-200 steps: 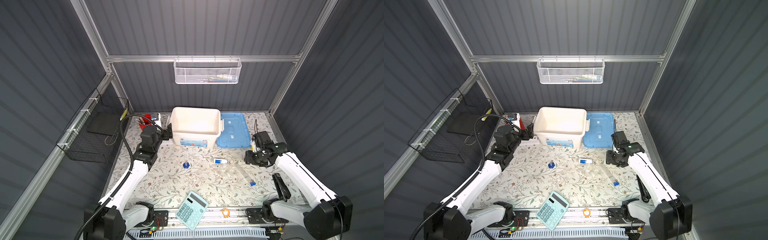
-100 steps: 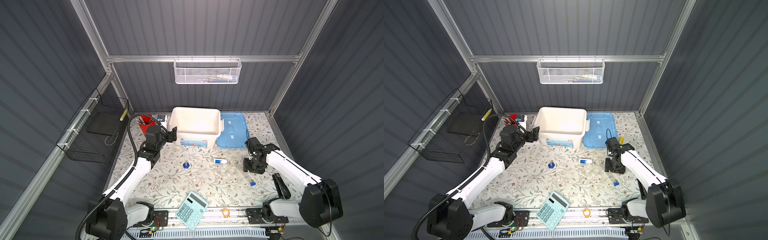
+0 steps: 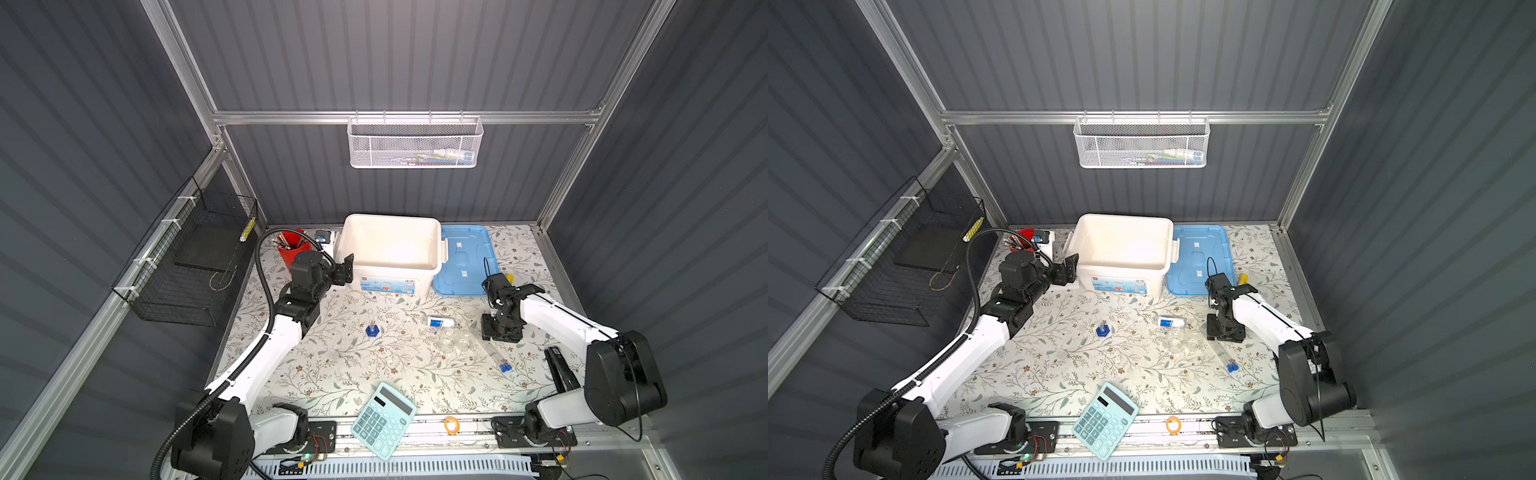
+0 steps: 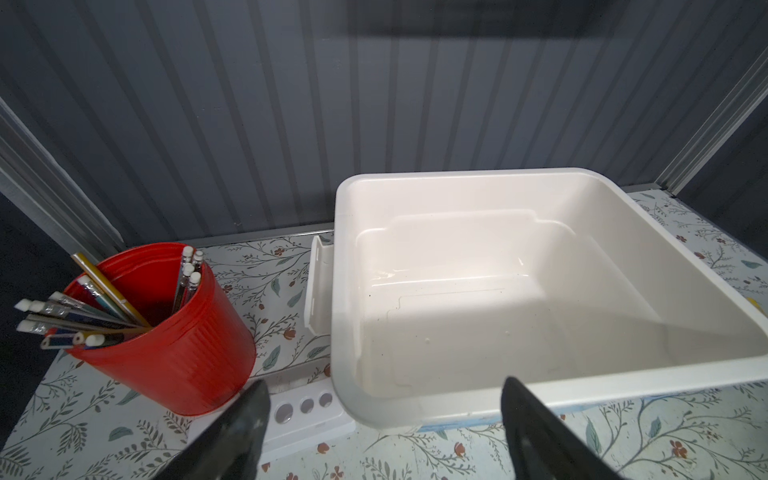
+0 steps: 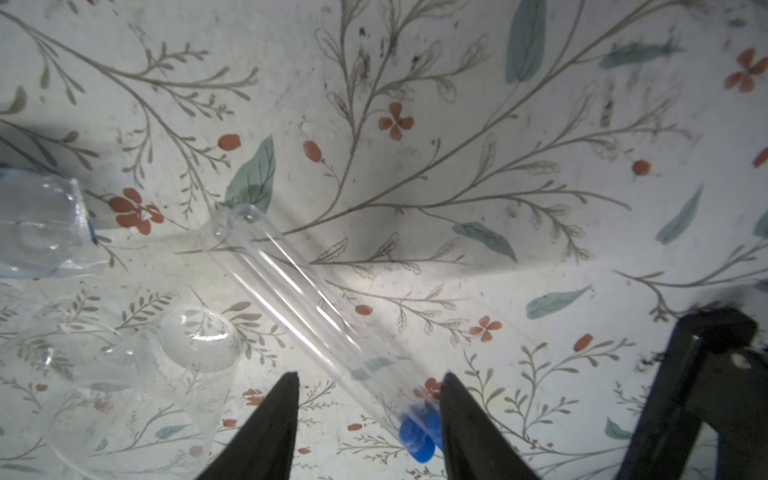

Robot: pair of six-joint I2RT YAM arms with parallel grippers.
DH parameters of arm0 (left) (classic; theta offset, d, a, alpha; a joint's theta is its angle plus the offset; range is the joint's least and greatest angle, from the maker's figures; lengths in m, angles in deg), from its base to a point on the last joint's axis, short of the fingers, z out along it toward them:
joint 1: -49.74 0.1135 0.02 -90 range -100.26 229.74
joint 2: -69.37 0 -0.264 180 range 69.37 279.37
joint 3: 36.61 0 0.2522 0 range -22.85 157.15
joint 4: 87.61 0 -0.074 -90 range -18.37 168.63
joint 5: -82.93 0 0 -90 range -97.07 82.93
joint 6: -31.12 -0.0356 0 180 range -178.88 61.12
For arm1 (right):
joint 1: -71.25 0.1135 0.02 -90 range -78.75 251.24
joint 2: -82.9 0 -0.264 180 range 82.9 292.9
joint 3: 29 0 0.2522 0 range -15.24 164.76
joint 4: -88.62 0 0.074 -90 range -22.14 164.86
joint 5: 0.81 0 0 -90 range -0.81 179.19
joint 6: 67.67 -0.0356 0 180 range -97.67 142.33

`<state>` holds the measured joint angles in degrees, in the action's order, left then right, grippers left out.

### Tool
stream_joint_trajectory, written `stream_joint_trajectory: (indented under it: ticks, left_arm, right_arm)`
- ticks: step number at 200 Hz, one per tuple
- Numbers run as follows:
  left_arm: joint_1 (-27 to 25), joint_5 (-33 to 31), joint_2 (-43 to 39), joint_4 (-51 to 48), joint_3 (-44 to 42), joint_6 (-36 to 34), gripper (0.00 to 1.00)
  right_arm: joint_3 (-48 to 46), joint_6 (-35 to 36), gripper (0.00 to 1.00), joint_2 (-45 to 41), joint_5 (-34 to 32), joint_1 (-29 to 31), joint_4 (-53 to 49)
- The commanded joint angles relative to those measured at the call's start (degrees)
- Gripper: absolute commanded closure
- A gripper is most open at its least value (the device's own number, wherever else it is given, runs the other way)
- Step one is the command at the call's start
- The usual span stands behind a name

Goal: Organize the chemistry lab equipment

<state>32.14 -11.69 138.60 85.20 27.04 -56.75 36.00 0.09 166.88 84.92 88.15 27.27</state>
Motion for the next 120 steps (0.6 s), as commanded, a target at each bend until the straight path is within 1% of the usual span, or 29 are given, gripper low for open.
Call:
stream_joint_trajectory:
  ticks: [1, 42, 120]
  left_arm:
    - [-0.24, 0.27, -1.03, -0.77, 2.35, -1.07, 0.13]
    - [-0.24, 0.21, -1.16, -1.56, 3.20, -2.02, 0.13]
    - [-0.24, -0.08, -1.62, -2.17, 3.29, -2.48, 0.13]
  right_arm:
    - [0.22, 0.93, 0.45, 2.06, 0.01, 0.08, 2.07]
    - [0.26, 1.06, 0.46, 4.41, 1.37, 0.14, 4.21]
    - [1.49, 1.68, 0.48, 7.66, 0.79, 0.14, 6.00]
